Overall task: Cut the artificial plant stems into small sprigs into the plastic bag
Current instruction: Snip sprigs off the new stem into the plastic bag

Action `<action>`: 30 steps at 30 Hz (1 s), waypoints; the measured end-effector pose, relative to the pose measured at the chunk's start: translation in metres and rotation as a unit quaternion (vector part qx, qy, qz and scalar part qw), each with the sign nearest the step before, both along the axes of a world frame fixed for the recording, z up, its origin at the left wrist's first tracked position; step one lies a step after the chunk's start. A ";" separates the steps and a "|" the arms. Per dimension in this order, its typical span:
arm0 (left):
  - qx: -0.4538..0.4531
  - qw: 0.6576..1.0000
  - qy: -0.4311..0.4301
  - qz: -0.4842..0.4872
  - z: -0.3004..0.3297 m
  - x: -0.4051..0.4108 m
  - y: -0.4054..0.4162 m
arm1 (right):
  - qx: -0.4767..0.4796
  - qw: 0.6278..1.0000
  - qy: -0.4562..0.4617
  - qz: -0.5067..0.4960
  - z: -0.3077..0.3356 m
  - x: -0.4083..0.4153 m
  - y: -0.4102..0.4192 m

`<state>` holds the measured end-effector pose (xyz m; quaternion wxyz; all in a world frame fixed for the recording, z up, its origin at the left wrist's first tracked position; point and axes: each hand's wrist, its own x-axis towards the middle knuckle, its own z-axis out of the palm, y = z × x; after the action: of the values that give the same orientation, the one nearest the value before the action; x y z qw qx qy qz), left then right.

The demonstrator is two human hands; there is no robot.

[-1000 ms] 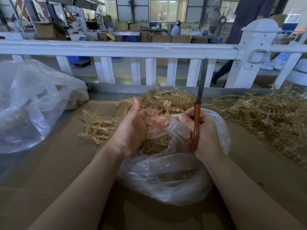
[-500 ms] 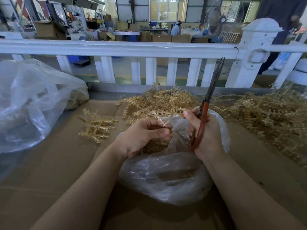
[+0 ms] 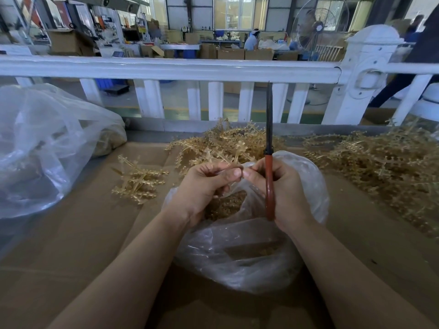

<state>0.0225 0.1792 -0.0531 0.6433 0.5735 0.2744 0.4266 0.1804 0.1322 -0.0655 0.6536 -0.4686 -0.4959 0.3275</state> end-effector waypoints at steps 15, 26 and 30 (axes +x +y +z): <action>-0.010 0.987 -0.081 0.138 0.004 -0.006 0.006 | 0.007 0.973 -0.206 -0.104 -0.009 0.004 0.002; 0.000 0.985 -0.121 0.120 0.002 -0.010 0.010 | -0.014 0.917 -0.360 -0.170 -0.014 0.009 0.002; 0.018 0.987 -0.102 0.122 0.003 -0.011 0.009 | 0.027 0.893 -0.417 -0.167 -0.011 0.007 -0.001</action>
<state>0.0117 0.1887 -0.0502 0.6005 0.5004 0.2675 0.5634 0.1870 0.1317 -0.0768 0.4441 -0.6202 -0.6461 -0.0257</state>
